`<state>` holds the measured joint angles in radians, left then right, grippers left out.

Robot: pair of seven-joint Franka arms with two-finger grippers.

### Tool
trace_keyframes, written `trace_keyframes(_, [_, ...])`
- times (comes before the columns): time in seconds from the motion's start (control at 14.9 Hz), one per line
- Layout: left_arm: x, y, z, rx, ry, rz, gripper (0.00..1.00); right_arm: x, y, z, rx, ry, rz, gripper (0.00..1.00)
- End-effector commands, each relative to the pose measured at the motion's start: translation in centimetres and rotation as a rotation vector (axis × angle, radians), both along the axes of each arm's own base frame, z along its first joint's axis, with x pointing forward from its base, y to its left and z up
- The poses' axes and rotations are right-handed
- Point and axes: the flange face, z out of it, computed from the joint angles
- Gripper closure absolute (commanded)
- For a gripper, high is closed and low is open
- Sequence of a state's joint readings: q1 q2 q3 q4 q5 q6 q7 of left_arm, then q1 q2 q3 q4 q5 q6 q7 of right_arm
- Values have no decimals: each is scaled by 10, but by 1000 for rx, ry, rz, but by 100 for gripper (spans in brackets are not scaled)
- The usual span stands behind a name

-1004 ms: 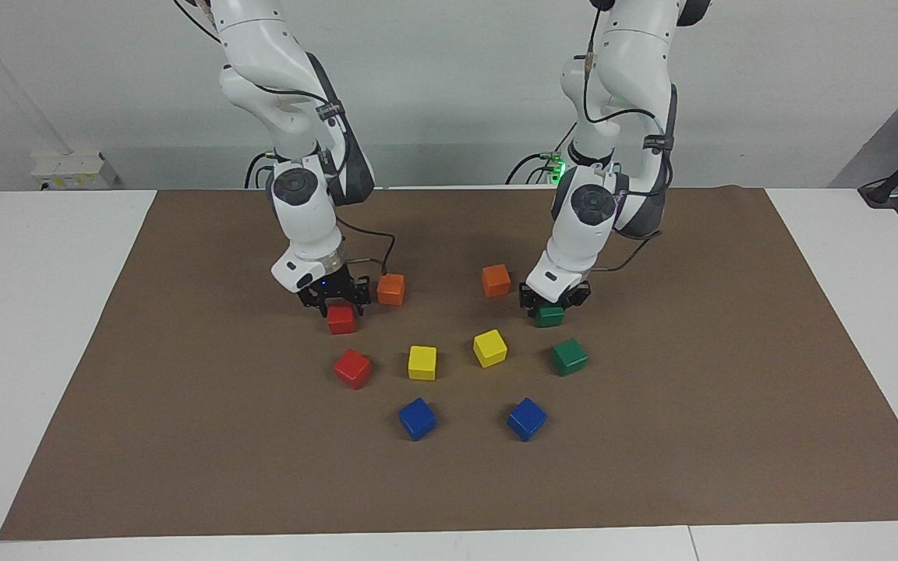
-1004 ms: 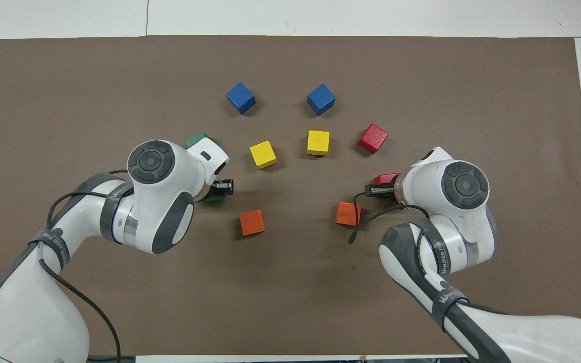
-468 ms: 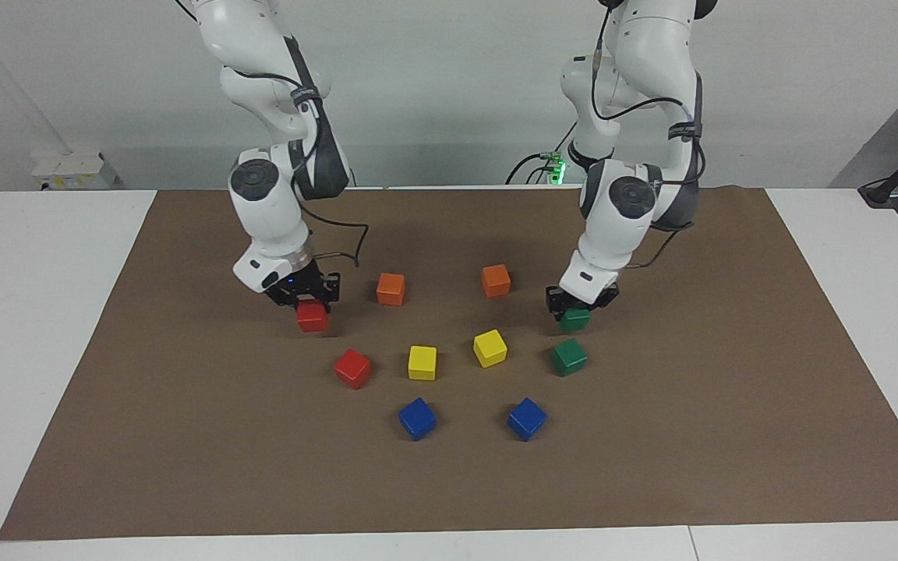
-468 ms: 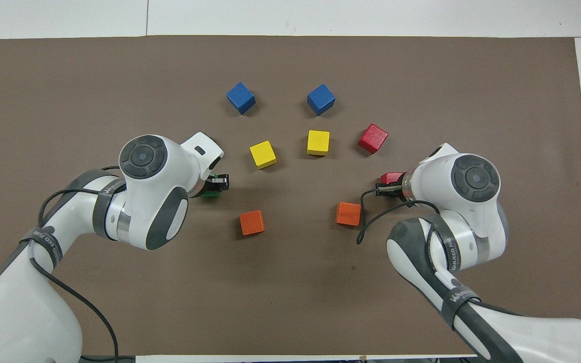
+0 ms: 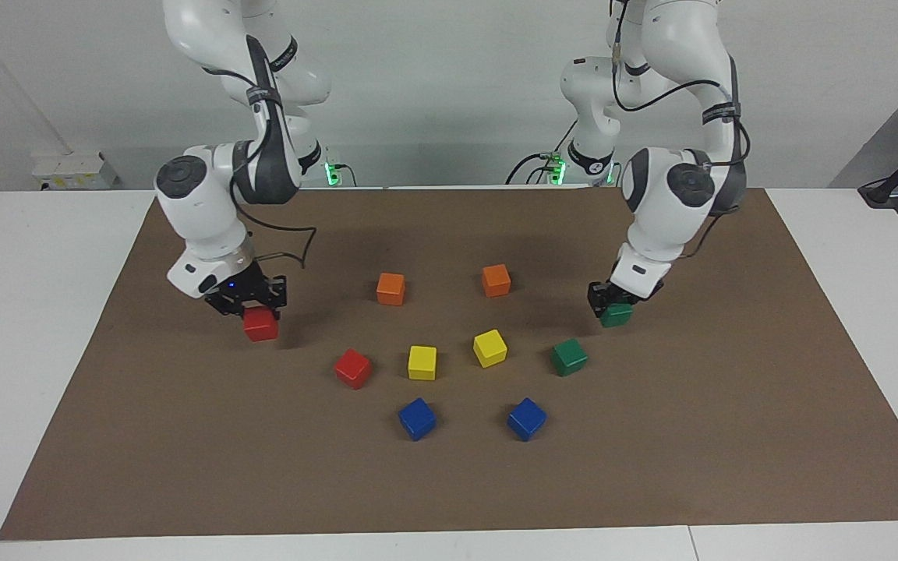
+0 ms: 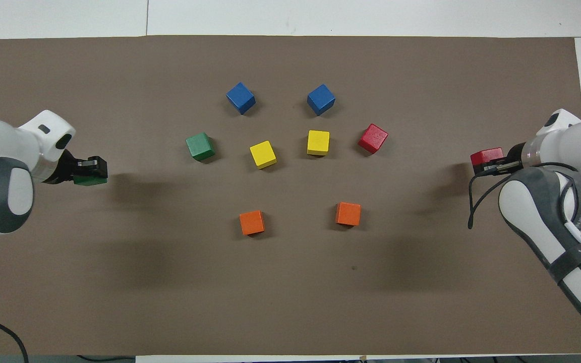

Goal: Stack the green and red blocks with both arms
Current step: 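Carry the green block outward with the left gripper while the right carries red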

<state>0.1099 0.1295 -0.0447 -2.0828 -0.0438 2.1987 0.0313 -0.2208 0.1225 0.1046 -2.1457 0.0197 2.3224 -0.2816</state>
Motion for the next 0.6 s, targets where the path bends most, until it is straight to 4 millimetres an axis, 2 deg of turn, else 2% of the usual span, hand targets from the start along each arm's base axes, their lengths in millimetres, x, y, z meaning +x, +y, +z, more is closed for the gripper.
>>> trace_keyframes(0.0, [-11,48,-4,-15,4,-55,100,-6,-12,-9,-4,-36,12,100])
trace_keyframes(0.13, [-14,74,-13,-17,3,-83,100,-4,-15,-19,-2,-35,2,100])
trace_keyframes(0.27, [-14,90,-25,-15,-5,-89,100,-4,-15,-26,-2,-48,-8,100])
trace_keyframes(0.54, [-12,96,-46,-10,-6,-92,100,-3,-16,-37,0,-51,-19,100])
